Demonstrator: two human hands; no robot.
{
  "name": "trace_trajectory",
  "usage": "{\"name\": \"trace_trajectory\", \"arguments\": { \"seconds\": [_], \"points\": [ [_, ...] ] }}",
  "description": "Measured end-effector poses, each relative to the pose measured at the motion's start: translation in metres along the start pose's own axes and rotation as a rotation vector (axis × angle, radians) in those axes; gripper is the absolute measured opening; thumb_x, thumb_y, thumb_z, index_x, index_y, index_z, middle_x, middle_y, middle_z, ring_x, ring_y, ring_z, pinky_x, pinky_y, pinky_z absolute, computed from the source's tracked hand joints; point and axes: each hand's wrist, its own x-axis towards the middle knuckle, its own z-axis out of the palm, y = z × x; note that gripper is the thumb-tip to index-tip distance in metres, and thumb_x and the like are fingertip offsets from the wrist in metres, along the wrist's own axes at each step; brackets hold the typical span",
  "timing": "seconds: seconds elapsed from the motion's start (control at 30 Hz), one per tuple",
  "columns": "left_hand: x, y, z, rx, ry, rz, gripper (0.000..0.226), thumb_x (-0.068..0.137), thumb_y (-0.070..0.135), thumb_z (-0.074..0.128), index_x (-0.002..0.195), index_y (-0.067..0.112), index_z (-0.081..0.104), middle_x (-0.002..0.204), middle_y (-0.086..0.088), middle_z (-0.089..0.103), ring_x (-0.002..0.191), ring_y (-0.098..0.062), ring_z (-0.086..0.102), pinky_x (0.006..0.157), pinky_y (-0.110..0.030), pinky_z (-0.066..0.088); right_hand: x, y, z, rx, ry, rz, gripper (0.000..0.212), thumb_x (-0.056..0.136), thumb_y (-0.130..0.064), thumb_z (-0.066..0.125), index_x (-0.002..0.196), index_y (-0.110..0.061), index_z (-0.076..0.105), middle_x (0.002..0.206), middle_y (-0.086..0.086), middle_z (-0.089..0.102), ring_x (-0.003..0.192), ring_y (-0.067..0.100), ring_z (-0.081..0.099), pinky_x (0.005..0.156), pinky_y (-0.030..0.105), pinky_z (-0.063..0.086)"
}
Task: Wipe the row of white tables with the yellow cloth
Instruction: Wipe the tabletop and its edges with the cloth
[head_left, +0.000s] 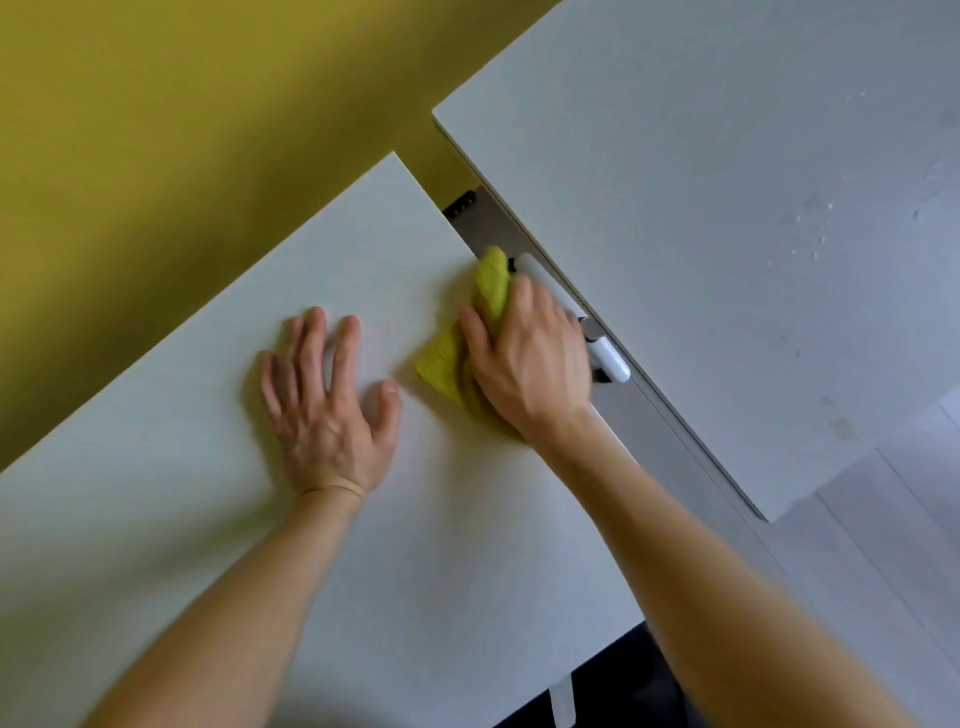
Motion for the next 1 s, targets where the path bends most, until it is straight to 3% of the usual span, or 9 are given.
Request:
{"name": "trace_trajectory", "arguments": {
  "seconds": [0.17,0.3,0.37,0.5,0.63,0.8,0.9,1.0],
  "points": [
    [0.000,-0.002,0.006,-0.005,0.017,0.014,0.065,0.104,0.049,0.052,0.163,0.023,0.047,0.174,-0.010,0.037,0.165,-0.031,0.029,0.131,-0.060,0.022,-0.128,0.093,-0.032,-0.027,0.003,0.146,0.043,0.109,-0.060,0.047,0.116,-0.018,0.057,0.098,0.003,0.065,0.089,0.034,0.064,0.085,0.044,0.048],
    [0.004,-0.005,0.012,-0.048,0.044,0.017,0.060,0.103,0.047,0.057,0.158,0.023,0.053,0.171,-0.010,0.042,0.163,-0.031,0.033,0.131,-0.059,0.022,-0.134,0.100,-0.028,-0.059,0.038,0.149,0.040,0.107,-0.059,0.045,0.108,-0.019,0.053,0.097,0.003,0.063,0.089,0.032,0.062,0.086,0.045,0.049],
    [0.006,-0.005,0.013,-0.106,0.075,0.041,0.049,0.103,0.042,0.061,0.146,0.018,0.063,0.162,-0.010,0.052,0.154,-0.034,0.045,0.127,-0.060,0.028,-0.130,0.096,-0.024,-0.084,0.043,0.155,0.041,0.106,-0.058,0.043,0.108,-0.018,0.052,0.100,0.005,0.065,0.092,0.033,0.063,0.088,0.046,0.048],
    [-0.002,0.005,-0.003,-0.227,0.104,0.381,0.027,0.103,0.026,0.064,0.122,0.010,0.074,0.137,-0.013,0.068,0.124,-0.042,0.063,0.111,-0.055,0.044,-0.129,0.094,-0.023,-0.066,0.095,0.143,0.042,0.106,-0.059,0.042,0.107,-0.018,0.053,0.100,0.008,0.067,0.093,0.037,0.064,0.088,0.047,0.049],
    [-0.060,0.049,-0.022,-0.317,-0.045,0.746,0.037,0.100,0.029,0.067,0.130,0.008,0.075,0.138,-0.018,0.068,0.130,-0.042,0.064,0.115,-0.059,0.044,-0.128,0.093,-0.025,-0.051,0.150,0.135,0.042,0.106,-0.060,0.045,0.101,-0.019,0.051,0.099,0.009,0.069,0.091,0.037,0.066,0.089,0.047,0.051],
    [-0.112,0.051,-0.018,-0.353,-0.180,0.835,0.049,0.101,0.039,0.065,0.142,0.012,0.071,0.152,-0.021,0.060,0.147,-0.042,0.053,0.124,-0.062,0.037,-0.143,0.095,-0.024,-0.019,0.253,0.194,0.042,0.106,-0.059,0.050,0.098,-0.018,0.054,0.097,0.009,0.070,0.089,0.038,0.065,0.085,0.045,0.046],
    [-0.111,0.052,-0.015,-0.361,-0.148,0.841,0.050,0.100,0.035,0.063,0.144,0.012,0.069,0.157,-0.019,0.057,0.149,-0.041,0.052,0.124,-0.063,0.036,-0.179,0.105,-0.012,-0.024,0.435,0.366,0.039,0.106,-0.054,0.054,0.107,-0.016,0.061,0.101,0.007,0.068,0.098,0.036,0.063,0.095,0.047,0.044],
    [-0.112,0.053,-0.013,-0.357,-0.142,0.844,0.051,0.100,0.034,0.062,0.147,0.013,0.068,0.157,-0.019,0.056,0.149,-0.040,0.051,0.125,-0.063,0.036,-0.218,0.094,0.013,0.099,0.595,0.536,0.052,0.103,-0.047,0.058,0.139,-0.009,0.061,0.138,0.010,0.064,0.135,0.035,0.055,0.124,0.051,0.034]
  ]
}}
